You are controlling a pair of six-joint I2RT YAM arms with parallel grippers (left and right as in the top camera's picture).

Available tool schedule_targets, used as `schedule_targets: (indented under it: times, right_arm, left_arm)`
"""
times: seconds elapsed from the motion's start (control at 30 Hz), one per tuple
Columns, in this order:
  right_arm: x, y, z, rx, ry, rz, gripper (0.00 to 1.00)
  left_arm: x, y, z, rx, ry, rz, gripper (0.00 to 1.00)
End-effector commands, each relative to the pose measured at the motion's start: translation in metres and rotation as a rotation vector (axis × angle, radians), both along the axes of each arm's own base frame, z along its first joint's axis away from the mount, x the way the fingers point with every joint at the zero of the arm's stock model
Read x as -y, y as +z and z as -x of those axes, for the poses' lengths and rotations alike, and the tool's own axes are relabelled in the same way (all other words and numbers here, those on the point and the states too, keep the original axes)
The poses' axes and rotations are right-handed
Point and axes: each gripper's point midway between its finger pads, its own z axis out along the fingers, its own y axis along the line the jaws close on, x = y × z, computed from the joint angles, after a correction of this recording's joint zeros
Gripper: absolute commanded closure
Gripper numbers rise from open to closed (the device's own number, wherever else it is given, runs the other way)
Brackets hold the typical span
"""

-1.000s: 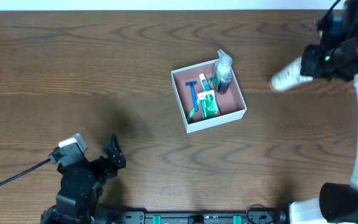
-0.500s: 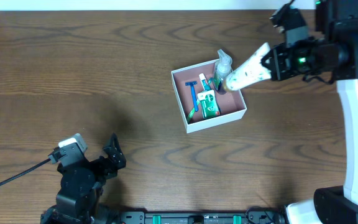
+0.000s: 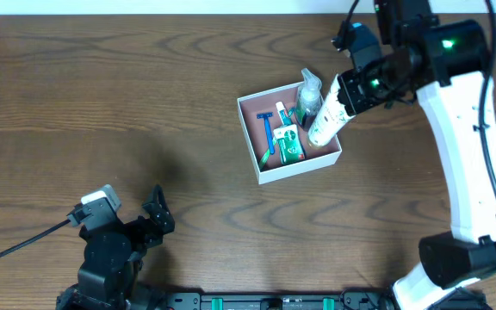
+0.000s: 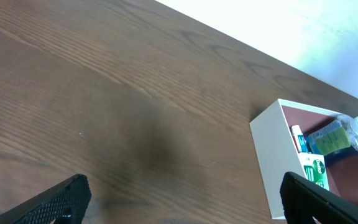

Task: Pack container
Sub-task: 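Lift the lotion tube and carry it with the right gripper over the box, then lower the lotion tube upright into the box and open the right gripper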

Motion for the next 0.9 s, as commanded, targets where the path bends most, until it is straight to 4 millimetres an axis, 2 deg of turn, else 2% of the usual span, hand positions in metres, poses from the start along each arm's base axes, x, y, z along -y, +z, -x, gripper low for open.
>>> schedule_targets:
  times: [0.0,0.43,0.73,0.87]
  right_arm:
    - [-0.002,-0.004,-0.004,0.005,0.018,0.017,0.99]
    - [-0.006,-0.04,-0.022,-0.073,0.018,0.047,0.99]
    - [0.003,-0.061,-0.028,-0.109,0.002,0.115,0.99]
    - [-0.002,-0.069,-0.027,-0.133,0.016,0.124,0.99]
  left_arm:
    - [-0.002,0.002,0.0,0.01,0.015,0.006,0.02]
    - [-0.002,0.002,0.0,0.01,0.015,0.006,0.02]
    - [-0.002,0.002,0.0,0.01,0.015,0.006,0.02]
    - [-0.002,0.002,0.0,0.01,0.015,0.006,0.02]
